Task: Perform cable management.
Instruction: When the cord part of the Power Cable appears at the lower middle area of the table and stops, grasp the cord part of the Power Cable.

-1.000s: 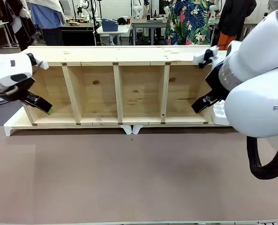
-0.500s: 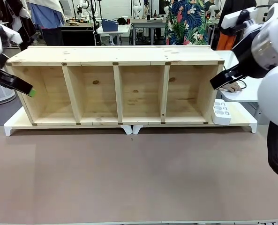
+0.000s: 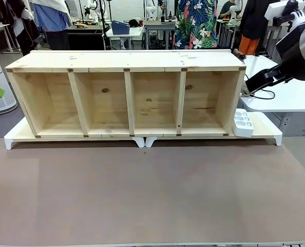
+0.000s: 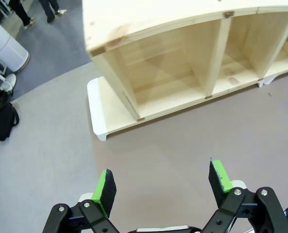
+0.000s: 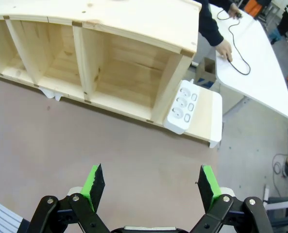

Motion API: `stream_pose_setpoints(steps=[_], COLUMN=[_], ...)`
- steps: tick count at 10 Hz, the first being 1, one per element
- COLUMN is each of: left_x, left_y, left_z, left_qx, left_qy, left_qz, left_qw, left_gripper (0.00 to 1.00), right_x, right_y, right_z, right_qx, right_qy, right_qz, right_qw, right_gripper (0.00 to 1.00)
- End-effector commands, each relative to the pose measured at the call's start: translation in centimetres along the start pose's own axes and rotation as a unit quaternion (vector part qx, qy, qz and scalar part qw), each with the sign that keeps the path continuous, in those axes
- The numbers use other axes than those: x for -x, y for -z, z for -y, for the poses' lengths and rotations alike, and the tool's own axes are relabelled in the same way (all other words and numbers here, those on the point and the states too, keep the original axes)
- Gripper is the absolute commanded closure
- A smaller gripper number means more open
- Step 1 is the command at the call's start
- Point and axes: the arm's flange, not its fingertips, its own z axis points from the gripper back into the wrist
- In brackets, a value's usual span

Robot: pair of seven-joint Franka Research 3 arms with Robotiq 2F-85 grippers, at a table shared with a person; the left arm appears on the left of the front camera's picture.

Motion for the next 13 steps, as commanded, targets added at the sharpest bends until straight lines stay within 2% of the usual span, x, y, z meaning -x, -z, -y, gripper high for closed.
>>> stream_pose_setpoints(steps=[1, 3, 4, 13], left_x=[20.4, 19.9, 0.3, 0.3], left_y=[5.4, 5.7, 0.0, 0.0], left_z=[3.3, 3.8, -1.1, -1.1], left_qx=[0.005, -0.010, 0.003, 0.003], left_qy=[-0.003, 0.003, -0.011, -0.011], left_qz=[0.010, 0.027, -0.001, -0.001], left_qw=[1.000, 1.000, 1.000, 1.000], left_gripper=[0.00, 0.00, 0.00, 0.00], right_x=[14.1, 13.8, 0.1, 0.1], right_y=[4.4, 5.3, 0.3, 0.3], right_z=[-0.9, -1.2, -0.1, -0.1], right_qx=[-0.012, -0.015, -0.002, -0.002], right_qy=[0.006, 0.002, 0.000, 0.000], right_qz=[0.001, -0.014, -0.005, -0.005], right_qw=[1.000, 1.000, 1.000, 1.000], right_gripper=[0.00, 0.00, 0.00, 0.00])
